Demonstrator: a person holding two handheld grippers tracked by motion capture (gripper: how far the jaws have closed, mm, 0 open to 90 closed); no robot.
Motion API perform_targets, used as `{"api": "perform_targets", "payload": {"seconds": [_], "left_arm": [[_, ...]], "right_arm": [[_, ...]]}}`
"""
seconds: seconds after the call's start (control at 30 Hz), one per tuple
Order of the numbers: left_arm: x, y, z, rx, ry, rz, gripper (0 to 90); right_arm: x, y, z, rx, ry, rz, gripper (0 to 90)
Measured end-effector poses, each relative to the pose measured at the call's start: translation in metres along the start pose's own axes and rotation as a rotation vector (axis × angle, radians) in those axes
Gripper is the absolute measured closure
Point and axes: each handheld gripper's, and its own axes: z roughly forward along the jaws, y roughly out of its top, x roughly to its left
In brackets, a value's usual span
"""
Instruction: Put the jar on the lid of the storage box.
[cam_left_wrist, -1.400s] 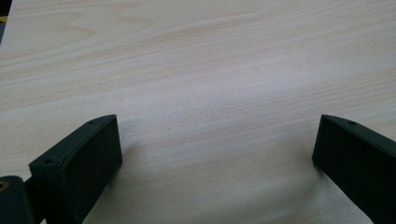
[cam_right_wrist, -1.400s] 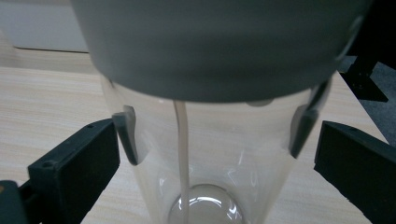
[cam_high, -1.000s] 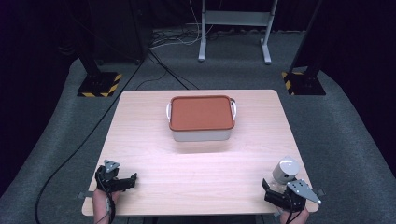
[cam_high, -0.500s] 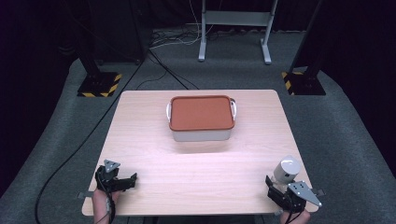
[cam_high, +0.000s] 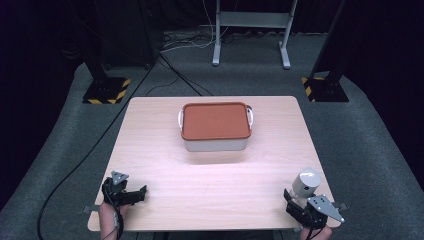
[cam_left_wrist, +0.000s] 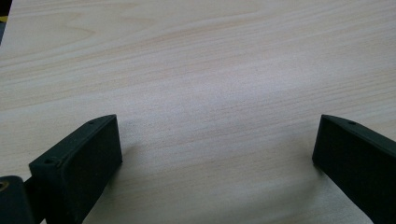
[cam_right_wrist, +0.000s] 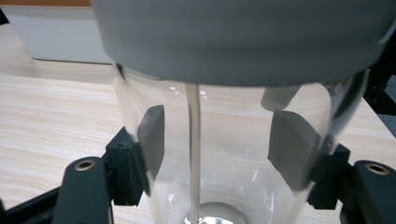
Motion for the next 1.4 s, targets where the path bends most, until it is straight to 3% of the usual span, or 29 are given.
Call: {"api": "perform_targets", "payload": {"seconds": [0.67, 1.4], "left_arm": [[0.0, 0.0, 0.0, 0.001, -0.001, -0.001, 1.0], [0.0, 0.0, 0.0, 0.0, -0.001, -0.002, 1.0]], "right_arm": [[0.002, 0.01, -0.006, -0.018, 0.021, -0.001, 29.7], [0.007, 0.019, 0.0, -0.034, 0.049, -0.011, 29.8]]}}
